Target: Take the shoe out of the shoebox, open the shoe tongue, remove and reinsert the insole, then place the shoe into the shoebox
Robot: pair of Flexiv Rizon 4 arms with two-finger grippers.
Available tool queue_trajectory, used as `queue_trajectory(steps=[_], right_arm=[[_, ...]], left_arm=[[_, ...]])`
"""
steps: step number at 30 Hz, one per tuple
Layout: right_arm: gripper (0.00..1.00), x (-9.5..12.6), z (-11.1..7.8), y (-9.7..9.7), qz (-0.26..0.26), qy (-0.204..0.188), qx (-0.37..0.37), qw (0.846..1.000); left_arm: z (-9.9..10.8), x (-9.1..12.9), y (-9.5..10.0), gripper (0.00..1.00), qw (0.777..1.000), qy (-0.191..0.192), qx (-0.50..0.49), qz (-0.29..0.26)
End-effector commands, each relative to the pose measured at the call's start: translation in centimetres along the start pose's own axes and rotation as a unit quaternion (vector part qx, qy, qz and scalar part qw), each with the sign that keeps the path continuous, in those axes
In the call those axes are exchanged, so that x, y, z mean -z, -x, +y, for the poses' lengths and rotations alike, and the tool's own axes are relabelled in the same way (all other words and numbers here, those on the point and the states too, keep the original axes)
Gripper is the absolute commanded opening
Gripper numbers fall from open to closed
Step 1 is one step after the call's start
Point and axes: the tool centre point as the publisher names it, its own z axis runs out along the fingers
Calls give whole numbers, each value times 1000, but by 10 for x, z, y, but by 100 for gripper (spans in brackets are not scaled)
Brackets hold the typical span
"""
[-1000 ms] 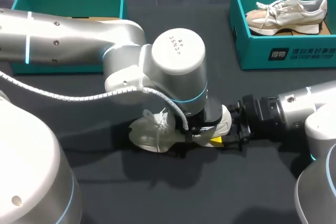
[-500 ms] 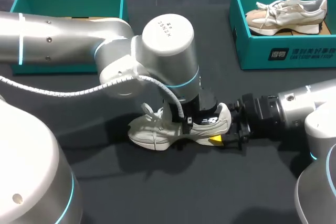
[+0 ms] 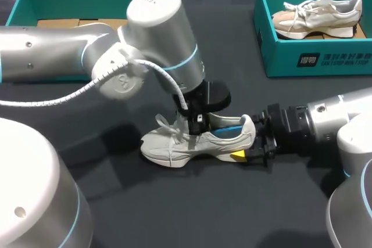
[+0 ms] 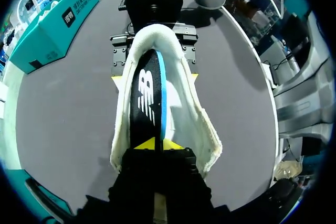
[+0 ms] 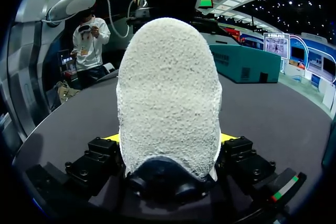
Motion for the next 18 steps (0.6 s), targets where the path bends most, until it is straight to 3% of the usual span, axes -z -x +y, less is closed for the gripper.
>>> queue_trajectory(steps=[1,10,18], right_arm=[[0,-1,1,-3,-1,-3,0,1000],[0,-1,1,-3,-1,-3,0,1000],[0,-1,1,-3,-1,-3,0,1000]], left_arm=[[14,15,-8,0,999,-44,-2,4],[12,30,-14,0,996,-84,6,8],[-17,41,-15,0,994,-104,4,-21]])
